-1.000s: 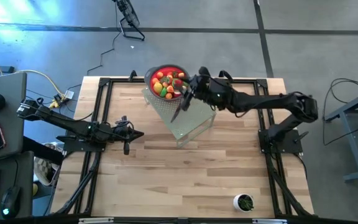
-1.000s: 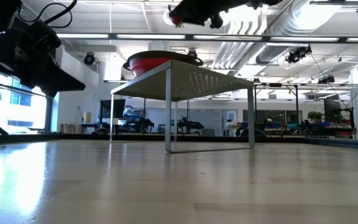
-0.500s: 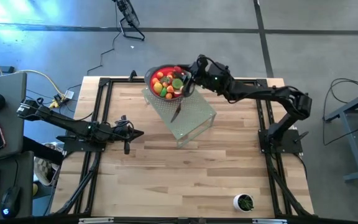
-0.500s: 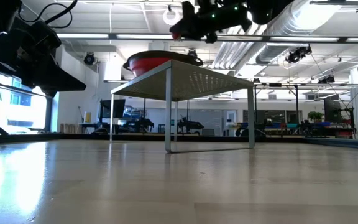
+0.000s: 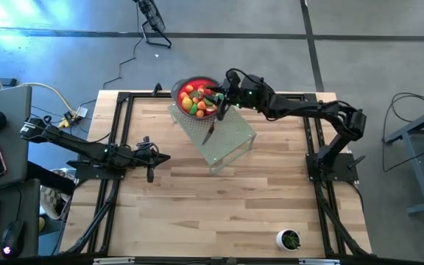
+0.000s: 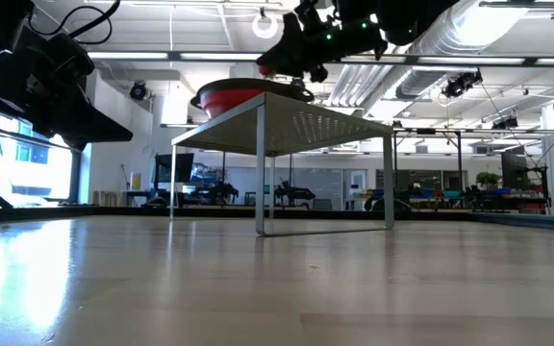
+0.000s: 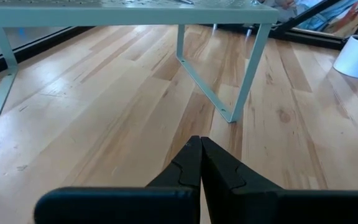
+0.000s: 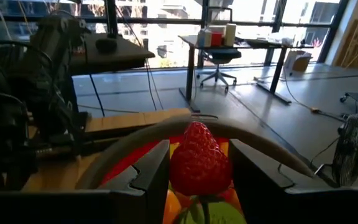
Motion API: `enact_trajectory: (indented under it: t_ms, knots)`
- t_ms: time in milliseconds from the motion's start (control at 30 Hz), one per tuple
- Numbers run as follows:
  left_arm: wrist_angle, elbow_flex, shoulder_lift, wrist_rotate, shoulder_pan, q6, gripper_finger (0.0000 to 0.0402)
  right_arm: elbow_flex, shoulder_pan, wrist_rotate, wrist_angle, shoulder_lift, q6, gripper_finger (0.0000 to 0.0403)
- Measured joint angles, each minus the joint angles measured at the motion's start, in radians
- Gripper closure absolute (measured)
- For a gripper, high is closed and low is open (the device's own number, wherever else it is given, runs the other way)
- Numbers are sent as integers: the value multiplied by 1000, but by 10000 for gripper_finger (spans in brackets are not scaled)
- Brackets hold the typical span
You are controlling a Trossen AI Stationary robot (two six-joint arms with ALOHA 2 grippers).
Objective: Pick & Place Fruit
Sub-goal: Put the strawberry into the red strainer on the shelf, then return to Home Position
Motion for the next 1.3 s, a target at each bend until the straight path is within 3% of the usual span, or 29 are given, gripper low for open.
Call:
enact_trajectory:
  t_ms: [433,667,800,933,1300]
  knots:
    - [1,0,0,0,0,-1,402,0,13,-4,-3,-1,1,256]
    - [1,0,0,0,0,0,402,0,13,-61,-4,-1,1,256]
    - [1,0,0,0,0,0,402,0,13,-20,-2,-1,1,255]
    - [1,0,0,0,0,-1,402,0,13,23,-4,-1,27,245]
    - [1,0,0,1,0,-1,402,0,19,0,-12,-1,43,204]
